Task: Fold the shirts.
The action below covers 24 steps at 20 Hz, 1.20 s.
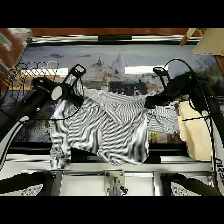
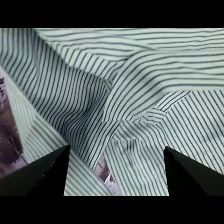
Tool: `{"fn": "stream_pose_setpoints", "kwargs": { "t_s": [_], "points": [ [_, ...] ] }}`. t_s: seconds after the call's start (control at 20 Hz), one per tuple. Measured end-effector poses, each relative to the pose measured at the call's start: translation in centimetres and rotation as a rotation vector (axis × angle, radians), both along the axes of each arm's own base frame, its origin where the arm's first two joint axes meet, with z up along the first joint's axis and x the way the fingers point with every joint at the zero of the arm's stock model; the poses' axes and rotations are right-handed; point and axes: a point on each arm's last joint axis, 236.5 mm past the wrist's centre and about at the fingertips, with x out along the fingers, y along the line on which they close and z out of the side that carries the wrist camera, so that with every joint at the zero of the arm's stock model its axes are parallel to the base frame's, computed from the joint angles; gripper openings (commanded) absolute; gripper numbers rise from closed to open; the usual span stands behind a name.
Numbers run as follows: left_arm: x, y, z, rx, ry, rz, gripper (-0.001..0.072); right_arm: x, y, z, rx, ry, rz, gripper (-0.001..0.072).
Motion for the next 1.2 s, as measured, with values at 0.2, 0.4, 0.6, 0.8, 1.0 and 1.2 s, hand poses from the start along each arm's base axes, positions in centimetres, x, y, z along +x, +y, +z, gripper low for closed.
{"fn": "stream_pose_setpoints", "kwargs": {
  "t_s": [0.2, 0.4, 0.6, 0.8, 1.0, 1.2],
  "points": [
    [0.8, -0.7, -3.2, -0.004, 0.015, 0.009, 0.0625, 0.0, 0.0, 0.0, 0.01, 0.007, -0.022, 0.0688],
    [1.6, -1.2, -5.1, -0.03, 0.016, 0.039, 0.0132, -1.0, 1.3, -0.8, 0.051, 0.074, -0.023, 0.0687],
    [1.9, -1.2, -5.9, -0.037, 0.021, 0.056, 0.0048, -3.5, 5.4, -1.9, 0.043, 0.119, 0.104, 0.0686],
    [2.5, -0.7, -5.0, -0.04, 0.018, 0.08, 0.0047, -4.6, 9.8, -2.7, -0.049, 0.033, 0.253, 0.0679],
    [2.7, 0.0, -3.6, -0.03, 0.036, 0.108, 0.0047, -3.1, 13.1, -3.6, -0.183, -0.151, 0.334, 0.0679],
    [1.5, 0.6, -3.5, -0.01, 0.103, 0.133, 0.0046, -3.0, 16.5, -5.0, -0.221, -0.234, 0.367, 0.0679]
  ]
}}
